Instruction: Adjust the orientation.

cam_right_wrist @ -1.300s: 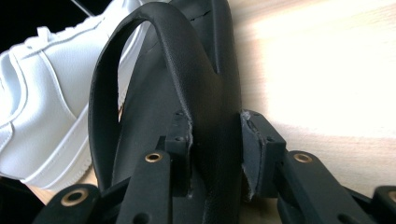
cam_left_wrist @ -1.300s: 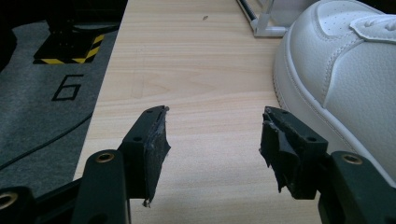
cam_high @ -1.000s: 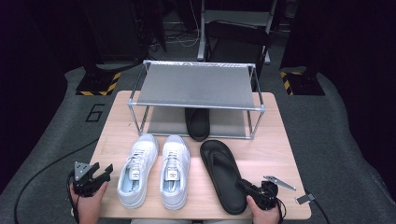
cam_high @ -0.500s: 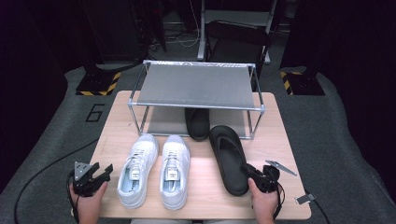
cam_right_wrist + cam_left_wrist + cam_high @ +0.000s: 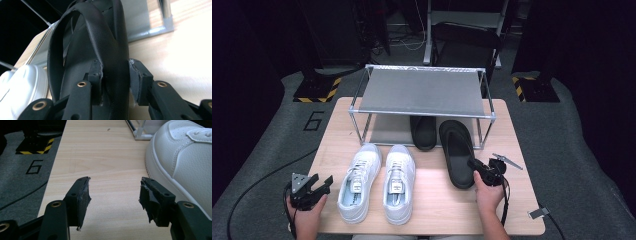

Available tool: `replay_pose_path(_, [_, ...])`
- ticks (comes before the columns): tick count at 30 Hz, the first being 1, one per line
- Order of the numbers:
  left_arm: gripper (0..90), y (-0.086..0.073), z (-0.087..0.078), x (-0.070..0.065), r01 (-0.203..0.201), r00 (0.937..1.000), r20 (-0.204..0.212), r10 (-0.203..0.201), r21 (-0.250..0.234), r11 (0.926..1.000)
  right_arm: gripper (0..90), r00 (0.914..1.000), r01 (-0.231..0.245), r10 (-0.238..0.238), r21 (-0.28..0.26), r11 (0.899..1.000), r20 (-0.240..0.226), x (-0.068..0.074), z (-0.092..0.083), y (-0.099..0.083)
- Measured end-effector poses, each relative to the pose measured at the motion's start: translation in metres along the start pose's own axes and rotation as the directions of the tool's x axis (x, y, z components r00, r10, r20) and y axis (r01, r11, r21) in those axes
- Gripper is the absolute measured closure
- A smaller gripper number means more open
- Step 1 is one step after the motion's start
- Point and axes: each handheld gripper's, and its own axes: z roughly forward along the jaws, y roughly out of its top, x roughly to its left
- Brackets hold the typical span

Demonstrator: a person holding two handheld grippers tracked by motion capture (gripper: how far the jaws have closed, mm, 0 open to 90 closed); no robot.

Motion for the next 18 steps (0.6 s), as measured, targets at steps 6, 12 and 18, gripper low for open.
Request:
replay_pose_path(6, [40.4, 0.000, 0.000, 0.000, -0.002, 1.0000, 0.002, 0.002, 0.003, 1.0000, 65.5, 0.9998, -0.016, 0.016, -0.018, 1.000, 0.012, 0.005, 0.018, 0.009])
replay_pose_path(12, [40.4, 0.000, 0.000, 0.000, -0.003, 1.0000, 0.004, 0.003, 0.004, 1.0000, 65.5, 0.9994, -0.007, 0.008, -0.031, 1.000, 0.034, 0.005, 0.031, 0.018])
replay_pose_path(18, [40.4, 0.000, 0.000, 0.002, 0.000, 1.0000, 0.001, 0.000, 0.002, 1.0000, 65.5, 0.9989, 0.000, 0.001, -0.029, 1.000, 0.047, 0.006, 0.040, 0.026])
